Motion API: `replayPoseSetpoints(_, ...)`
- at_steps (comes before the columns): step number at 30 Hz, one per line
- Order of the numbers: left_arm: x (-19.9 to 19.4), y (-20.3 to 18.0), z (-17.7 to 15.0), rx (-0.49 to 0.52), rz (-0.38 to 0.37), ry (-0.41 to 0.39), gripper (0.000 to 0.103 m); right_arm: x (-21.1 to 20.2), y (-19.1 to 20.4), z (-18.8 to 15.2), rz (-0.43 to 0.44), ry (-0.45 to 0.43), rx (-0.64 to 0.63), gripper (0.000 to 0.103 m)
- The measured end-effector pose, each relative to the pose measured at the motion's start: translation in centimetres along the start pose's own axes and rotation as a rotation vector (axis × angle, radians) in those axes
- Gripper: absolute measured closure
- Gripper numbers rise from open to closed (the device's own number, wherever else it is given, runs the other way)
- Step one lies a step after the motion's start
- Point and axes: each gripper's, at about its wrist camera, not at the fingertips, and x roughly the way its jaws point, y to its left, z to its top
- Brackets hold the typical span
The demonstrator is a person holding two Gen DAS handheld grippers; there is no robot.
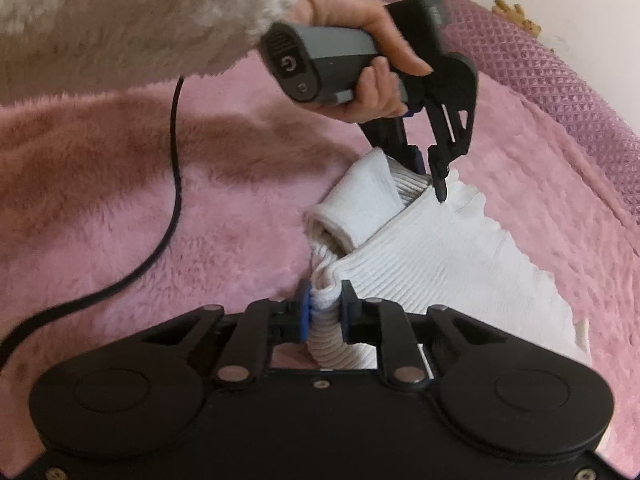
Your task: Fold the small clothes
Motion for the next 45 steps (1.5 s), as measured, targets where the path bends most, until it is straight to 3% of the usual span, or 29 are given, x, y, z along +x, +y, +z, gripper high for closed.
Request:
replayPoseSetpoints(12,0.3,-9.9,1.7,0.032,0.006,0.018,0.096,-6.5,-8.1,-1.2,-0.094,-0.135,0.333,0.090)
replayPoseSetpoints(17,3.0,-15.9,1.9,0.072,-0.009,0.036,0.096,-9.2,-12.1,-3.9,-0.169,-0.159,0.467,0.090)
replayPoseSetpoints(24,9.8,-22.3,0.1,0.121,-0.022,0.105,0.096,-10.9,-16.2,-9.3,-0.226,-0.117,0.626,0.090)
replayPoseSetpoints(30,15.4,-24.7,-2.3,0.132,-0.019,0.176,0.096,-10.9,-17.9,-12.8,-0.244,-0.075,0.729,0.090)
replayPoseSetpoints(39,21.0,-26.0,-4.4,0.184,0.075,0.225,0.094,-9.7,-19.6,-16.5,-0.209,-0.005,0.865,0.089)
replayPoseSetpoints(45,20.7,-27.8,-4.9,0.272,0.104,0.171,0.081,-9.6,-19.9,-17.3,-0.218,0.004,0.919,0.072)
